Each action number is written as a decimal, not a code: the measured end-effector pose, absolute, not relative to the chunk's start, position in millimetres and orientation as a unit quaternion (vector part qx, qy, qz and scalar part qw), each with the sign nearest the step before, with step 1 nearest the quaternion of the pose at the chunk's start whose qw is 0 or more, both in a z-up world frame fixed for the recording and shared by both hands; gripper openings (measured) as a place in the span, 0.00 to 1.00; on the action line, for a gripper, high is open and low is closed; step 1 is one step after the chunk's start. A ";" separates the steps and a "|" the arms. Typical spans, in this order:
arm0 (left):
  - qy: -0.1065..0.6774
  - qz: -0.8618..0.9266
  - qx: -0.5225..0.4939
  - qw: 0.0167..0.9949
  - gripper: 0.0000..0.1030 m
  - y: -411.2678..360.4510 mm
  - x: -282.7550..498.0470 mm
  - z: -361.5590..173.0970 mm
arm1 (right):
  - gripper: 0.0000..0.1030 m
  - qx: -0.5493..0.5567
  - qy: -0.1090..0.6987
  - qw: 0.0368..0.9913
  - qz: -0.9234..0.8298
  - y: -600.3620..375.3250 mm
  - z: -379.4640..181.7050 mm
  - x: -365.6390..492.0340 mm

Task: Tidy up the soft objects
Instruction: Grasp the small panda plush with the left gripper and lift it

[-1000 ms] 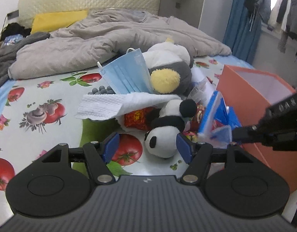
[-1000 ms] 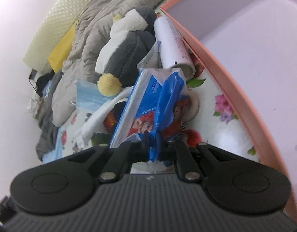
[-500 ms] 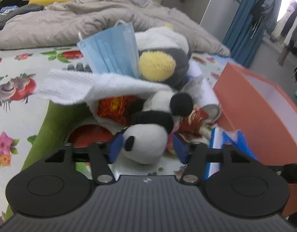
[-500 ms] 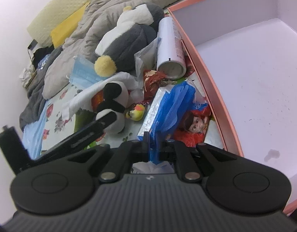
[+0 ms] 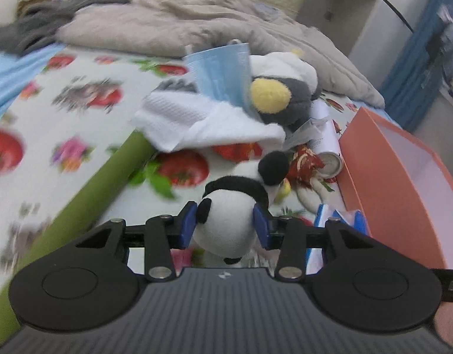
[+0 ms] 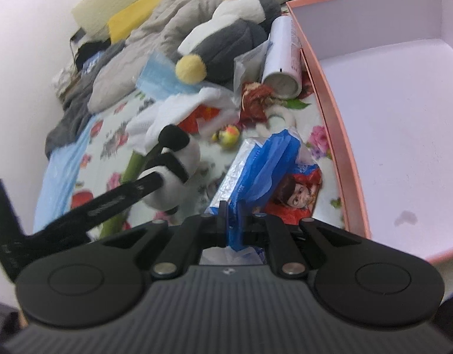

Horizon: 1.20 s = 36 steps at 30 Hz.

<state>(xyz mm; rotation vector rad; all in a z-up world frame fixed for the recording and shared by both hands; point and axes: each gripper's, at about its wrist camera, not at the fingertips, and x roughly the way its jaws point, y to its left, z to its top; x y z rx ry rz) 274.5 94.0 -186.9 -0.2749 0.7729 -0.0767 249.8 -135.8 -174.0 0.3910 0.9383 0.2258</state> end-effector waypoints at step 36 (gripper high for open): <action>0.391 0.004 -0.232 0.890 0.61 110.8 103.0 -185.7 | 0.40 0.068 0.484 0.863 0.132 -120.0 -171.5 184.1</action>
